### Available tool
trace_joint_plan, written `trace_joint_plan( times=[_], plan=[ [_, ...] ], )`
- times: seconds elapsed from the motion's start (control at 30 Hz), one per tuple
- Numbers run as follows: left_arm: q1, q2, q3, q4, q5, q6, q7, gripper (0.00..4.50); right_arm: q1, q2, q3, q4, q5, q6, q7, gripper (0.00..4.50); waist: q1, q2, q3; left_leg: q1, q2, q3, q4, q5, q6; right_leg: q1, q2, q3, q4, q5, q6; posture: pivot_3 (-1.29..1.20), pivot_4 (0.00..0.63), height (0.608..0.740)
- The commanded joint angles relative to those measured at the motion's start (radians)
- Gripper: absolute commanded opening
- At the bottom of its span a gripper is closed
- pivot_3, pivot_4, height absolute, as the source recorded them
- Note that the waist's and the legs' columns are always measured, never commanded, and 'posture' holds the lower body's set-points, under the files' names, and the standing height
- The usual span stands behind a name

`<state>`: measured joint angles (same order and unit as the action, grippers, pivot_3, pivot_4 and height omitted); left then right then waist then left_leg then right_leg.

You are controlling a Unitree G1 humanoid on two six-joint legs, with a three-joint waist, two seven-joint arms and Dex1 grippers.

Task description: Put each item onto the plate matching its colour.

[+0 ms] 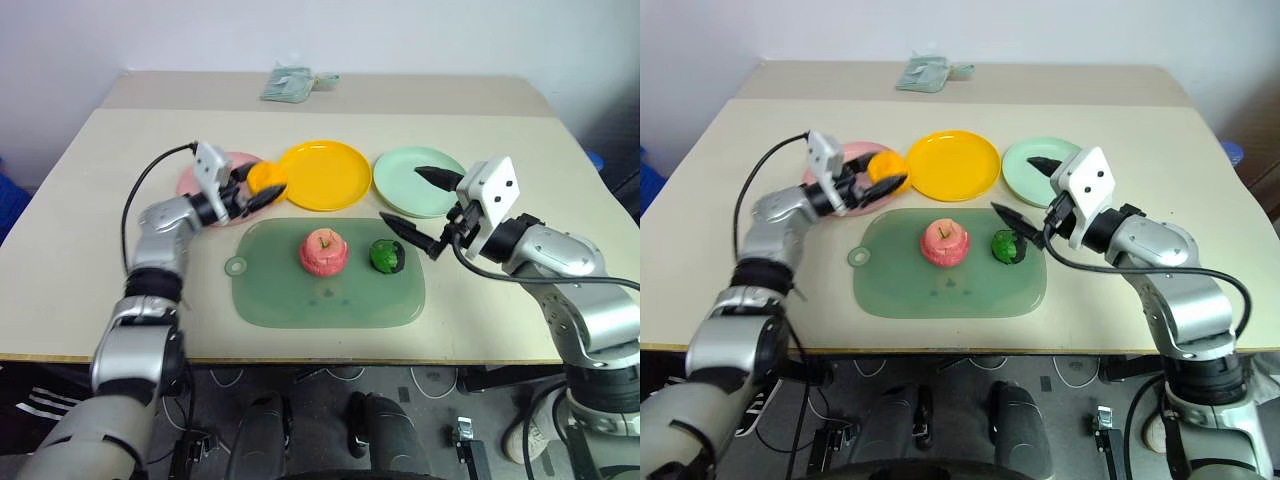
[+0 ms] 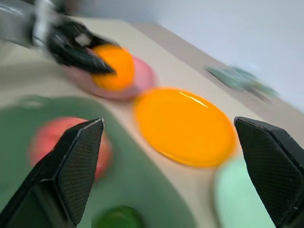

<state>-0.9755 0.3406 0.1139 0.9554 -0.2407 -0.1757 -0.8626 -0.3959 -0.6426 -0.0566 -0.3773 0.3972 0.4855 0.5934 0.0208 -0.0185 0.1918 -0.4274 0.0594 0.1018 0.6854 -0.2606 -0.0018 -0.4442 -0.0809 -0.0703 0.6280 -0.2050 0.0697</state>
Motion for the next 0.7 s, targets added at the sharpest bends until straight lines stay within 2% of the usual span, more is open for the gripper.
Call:
trace_joint_plan(
  times=[0.03, 0.2, 0.43, 0.47, 0.5, 0.53, 0.7],
  plan=[
    [-0.145, -0.078, 0.010, 0.126, 0.044, -0.085, 0.159, 2.94, -0.031, 0.015, -0.003, -0.018, -0.021, -0.034, -0.009, 4.50, 0.001, 0.000, 0.000, 0.000, 0.000, 0.000, 0.000, 0.000, 0.000, 0.000, 0.000, 0.000, -0.001, 0.000, 0.000, 0.00, 0.150, 0.740],
    [-0.234, -0.155, -0.012, 0.267, 0.102, -0.091, 0.226, 2.94, -0.042, 0.054, -0.002, -0.023, -0.051, -0.025, -0.058, 4.50, -0.015, 0.000, 0.000, 0.001, 0.000, 0.001, -0.001, -0.001, 0.002, 0.000, 0.000, 0.000, -0.001, 0.000, 0.001, 0.00, 0.150, 0.740],
    [-0.255, -0.205, -0.002, 0.334, 0.134, -0.060, 0.247, 2.94, -0.017, 0.074, -0.017, -0.103, -0.031, -0.022, -0.065, 4.50, -0.015, 0.000, 0.000, 0.001, 0.001, 0.001, -0.002, -0.001, 0.002, -0.001, 0.001, 0.000, 0.000, 0.000, 0.001, 0.00, 0.150, 0.740],
    [-0.255, -0.210, -0.001, 0.335, 0.137, -0.067, 0.251, 3.94, -0.012, 0.072, -0.023, -0.107, -0.031, -0.022, -0.065, 4.50, -0.013, 0.000, 0.000, 0.001, 0.001, 0.001, -0.002, -0.001, 0.002, -0.001, 0.001, 0.000, 0.000, 0.000, 0.001, 0.00, 0.150, 0.740],
    [-0.256, -0.212, -0.001, 0.335, 0.140, -0.072, 0.254, 4.34, -0.008, 0.070, -0.027, -0.110, -0.030, -0.022, -0.064, 4.50, -0.011, 0.000, 0.000, 0.001, 0.000, 0.001, -0.002, -0.001, 0.002, -0.001, 0.001, 0.000, 0.000, 0.000, 0.001, 0.00, 0.150, 0.740],
    [-0.257, -0.213, -0.004, 0.333, 0.144, -0.079, 0.247, 4.48, -0.005, 0.069, -0.031, -0.113, -0.028, -0.021, -0.063, 4.50, -0.009, 0.000, 0.000, 0.001, 0.000, 0.001, -0.002, -0.001, 0.002, -0.001, 0.000, 0.000, 0.000, 0.000, 0.001, 0.00, 0.150, 0.740],
    [-0.264, -0.197, 0.027, 0.309, 0.116, -0.104, 0.166, 4.48, -0.001, 0.070, -0.037, -0.118, -0.024, -0.026, -0.059, 4.50, -0.009, 0.000, 0.000, 0.001, 0.000, 0.001, -0.002, -0.001, 0.002, -0.001, 0.000, 0.000, -0.001, 0.000, 0.001, 0.00, 0.150, 0.740]
  ],
)
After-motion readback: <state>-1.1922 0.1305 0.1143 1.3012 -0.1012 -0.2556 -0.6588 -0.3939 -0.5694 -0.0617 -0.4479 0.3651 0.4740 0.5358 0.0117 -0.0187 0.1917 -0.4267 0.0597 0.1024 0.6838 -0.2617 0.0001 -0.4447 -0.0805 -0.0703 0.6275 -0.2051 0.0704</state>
